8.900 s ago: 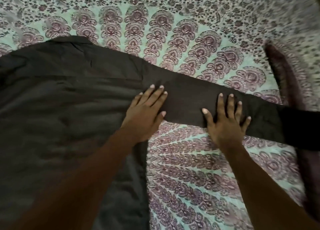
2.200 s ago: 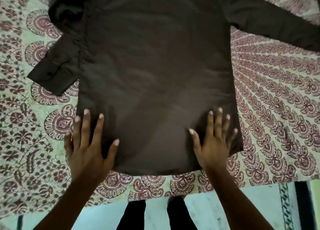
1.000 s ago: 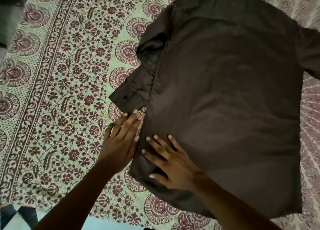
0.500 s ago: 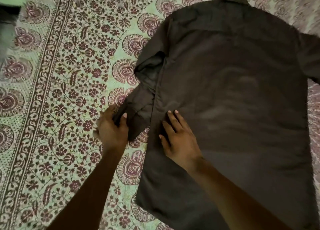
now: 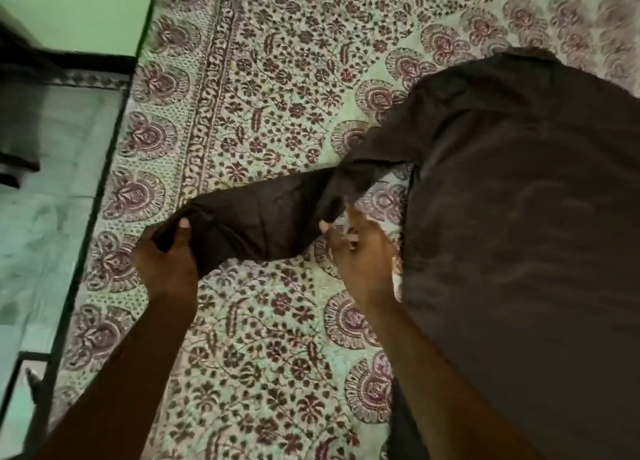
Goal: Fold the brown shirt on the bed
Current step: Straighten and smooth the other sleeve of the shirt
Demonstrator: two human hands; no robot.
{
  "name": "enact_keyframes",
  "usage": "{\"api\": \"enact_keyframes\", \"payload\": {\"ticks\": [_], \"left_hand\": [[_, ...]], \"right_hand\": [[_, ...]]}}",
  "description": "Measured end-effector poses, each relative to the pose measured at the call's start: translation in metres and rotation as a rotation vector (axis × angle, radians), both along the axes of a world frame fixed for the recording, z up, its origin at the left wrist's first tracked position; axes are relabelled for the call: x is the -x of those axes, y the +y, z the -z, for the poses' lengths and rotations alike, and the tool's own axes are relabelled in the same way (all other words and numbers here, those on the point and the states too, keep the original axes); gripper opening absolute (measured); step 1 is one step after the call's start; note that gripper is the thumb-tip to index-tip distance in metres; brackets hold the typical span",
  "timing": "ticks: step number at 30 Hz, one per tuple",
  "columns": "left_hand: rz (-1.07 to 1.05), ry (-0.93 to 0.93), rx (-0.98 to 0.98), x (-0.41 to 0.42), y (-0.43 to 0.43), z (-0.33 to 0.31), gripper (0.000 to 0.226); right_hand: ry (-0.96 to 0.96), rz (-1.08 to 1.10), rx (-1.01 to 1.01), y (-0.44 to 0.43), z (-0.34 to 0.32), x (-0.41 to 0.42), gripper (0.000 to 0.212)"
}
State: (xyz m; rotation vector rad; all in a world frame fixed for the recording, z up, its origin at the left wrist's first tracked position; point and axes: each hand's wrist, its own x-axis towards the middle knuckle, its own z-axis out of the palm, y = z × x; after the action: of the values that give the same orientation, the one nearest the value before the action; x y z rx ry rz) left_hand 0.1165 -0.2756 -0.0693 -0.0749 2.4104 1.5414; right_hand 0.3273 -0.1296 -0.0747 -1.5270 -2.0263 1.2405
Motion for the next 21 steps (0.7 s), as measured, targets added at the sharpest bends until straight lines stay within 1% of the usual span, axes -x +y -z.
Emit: {"api": "enact_keyframes", "payload": {"ticks": [2, 4, 6, 7, 10, 12, 13, 15, 16, 17, 19, 21], "left_hand": [[-0.006, -0.025, -0.025, 0.026, -0.003, -0.004, 0.034], [0.010, -0.028, -0.027, 0.051, -0.008, -0.007, 0.037], [0.021, -0.019, -0.041, 0.070, -0.011, -0.010, 0.035], [0.031, -0.012, -0.051, 0.077, -0.012, -0.013, 0.034], [0.029, 0.011, -0.099, 0.106, -0.016, -0.013, 0.035], [0.023, 0.035, -0.104, 0.125, -0.016, -0.013, 0.029], [0.010, 0.056, -0.108, 0.135, -0.015, -0.014, 0.026], [-0.021, 0.097, -0.119, 0.157, -0.014, -0.013, 0.024], [-0.024, 0.114, -0.122, 0.168, -0.013, -0.010, 0.028], [-0.020, 0.122, -0.097, 0.178, -0.012, -0.005, 0.033], [0.012, 0.129, 0.002, 0.195, -0.011, 0.006, 0.043], [0.076, 0.143, 0.139, 0.202, -0.008, 0.014, 0.045]], "right_hand": [[0.037, 0.109, 0.072, 0.005, -0.004, 0.038, 0.075], [0.101, 0.248, 0.107, 0.008, -0.013, 0.079, 0.074], [0.113, 0.371, 0.110, 0.014, -0.022, 0.115, 0.074], [0.125, 0.444, 0.143, 0.017, -0.025, 0.128, 0.074], [0.230, 0.718, 0.294, 0.030, -0.018, 0.155, 0.060], [0.341, 0.857, 0.355, 0.035, -0.019, 0.164, 0.047], [0.426, 0.898, 0.376, 0.036, -0.021, 0.167, 0.044], [0.645, 0.924, 0.436, 0.035, -0.026, 0.169, 0.042], [0.713, 0.932, 0.466, 0.033, -0.027, 0.169, 0.043], [0.726, 0.939, 0.510, 0.030, -0.025, 0.166, 0.045], [0.628, 0.914, 0.621, 0.023, -0.013, 0.162, 0.041], [0.493, 0.851, 0.679, 0.020, -0.004, 0.157, 0.026]]}}
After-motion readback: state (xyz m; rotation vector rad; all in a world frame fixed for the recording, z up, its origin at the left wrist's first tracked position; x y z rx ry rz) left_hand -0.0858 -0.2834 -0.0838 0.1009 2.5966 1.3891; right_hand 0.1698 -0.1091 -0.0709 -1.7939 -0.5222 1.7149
